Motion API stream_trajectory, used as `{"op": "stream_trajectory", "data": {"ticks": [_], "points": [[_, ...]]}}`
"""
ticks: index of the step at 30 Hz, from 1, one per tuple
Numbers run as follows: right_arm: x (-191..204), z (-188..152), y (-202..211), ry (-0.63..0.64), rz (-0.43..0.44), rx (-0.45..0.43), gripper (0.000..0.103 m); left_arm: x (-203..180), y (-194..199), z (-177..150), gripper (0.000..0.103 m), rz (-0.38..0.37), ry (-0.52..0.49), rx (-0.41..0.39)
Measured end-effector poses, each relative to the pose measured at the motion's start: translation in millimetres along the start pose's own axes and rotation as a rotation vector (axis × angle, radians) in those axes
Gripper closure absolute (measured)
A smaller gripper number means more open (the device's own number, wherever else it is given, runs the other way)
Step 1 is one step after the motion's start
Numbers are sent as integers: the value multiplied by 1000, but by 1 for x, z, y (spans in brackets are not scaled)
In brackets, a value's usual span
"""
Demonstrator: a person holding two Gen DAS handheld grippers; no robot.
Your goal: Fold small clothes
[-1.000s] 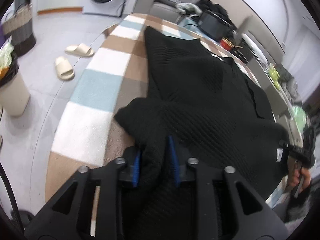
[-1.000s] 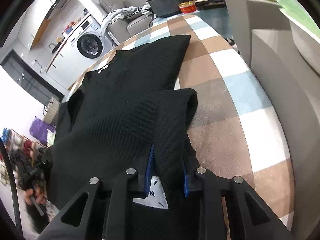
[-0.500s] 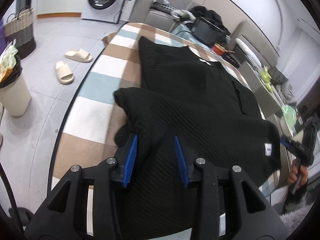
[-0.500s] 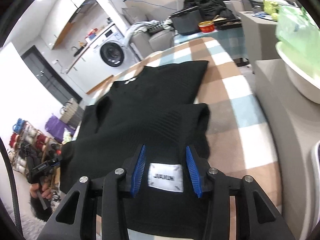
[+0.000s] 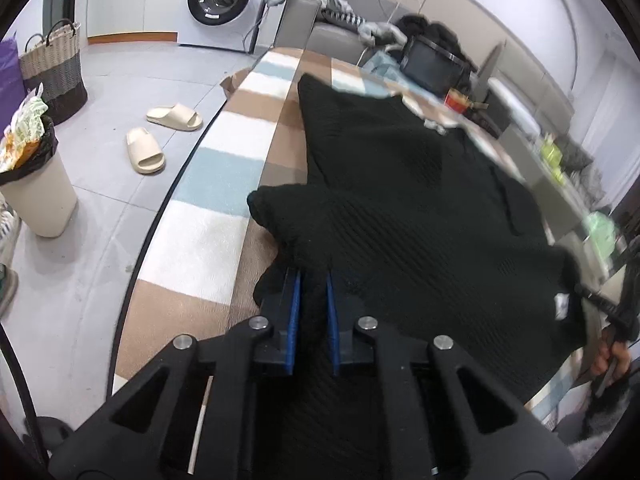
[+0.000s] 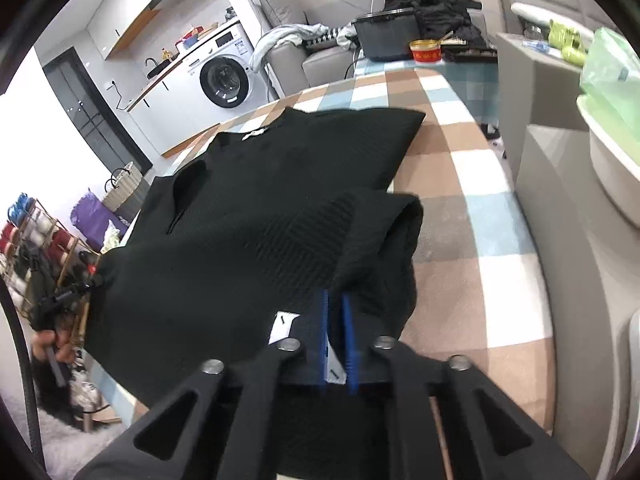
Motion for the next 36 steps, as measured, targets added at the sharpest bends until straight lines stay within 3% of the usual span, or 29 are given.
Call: {"op": "stream_trajectory", "data": {"ticks": [7,12,17,19,21,25,27,32,36], "points": [[-2,19,29,-38,77,-176,100,4,23,21,98,-139,82,-81],[-4,43,35,-61,84,-254,100,0,24,48,98,-170,94,-134],[-10,52,15,-74,36,-185,99,2,6,63,98,-144,108,-112],[-20,45,3,-143,75,-125,92,7,-2,62,98,-137,125,-95],[-28,37,-5,-196,113,-81,78,11,-7,60,98,-132,134,-86],[-30,23,-11,-217,148,-63,72,14,-17,59,98,-131,150,-71],[-25,22,-9,-196,154,-73,73,14,-18,59,98,-130,149,-70],[12,30,3,29,150,-108,97,8,-12,61,98,-163,133,-89],[20,47,16,72,151,-199,99,2,-4,68,98,-203,124,-119]]}}
Point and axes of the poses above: each gripper's, at about its wrist camera, not at the fingertips, and y roughly against the way its jaws point, x to its left, z to its top, the point moved 2 cm from there along -y, roughly the way its jaws point, and after that the axes turned 7 degrees about y, right-handed, at the moved point
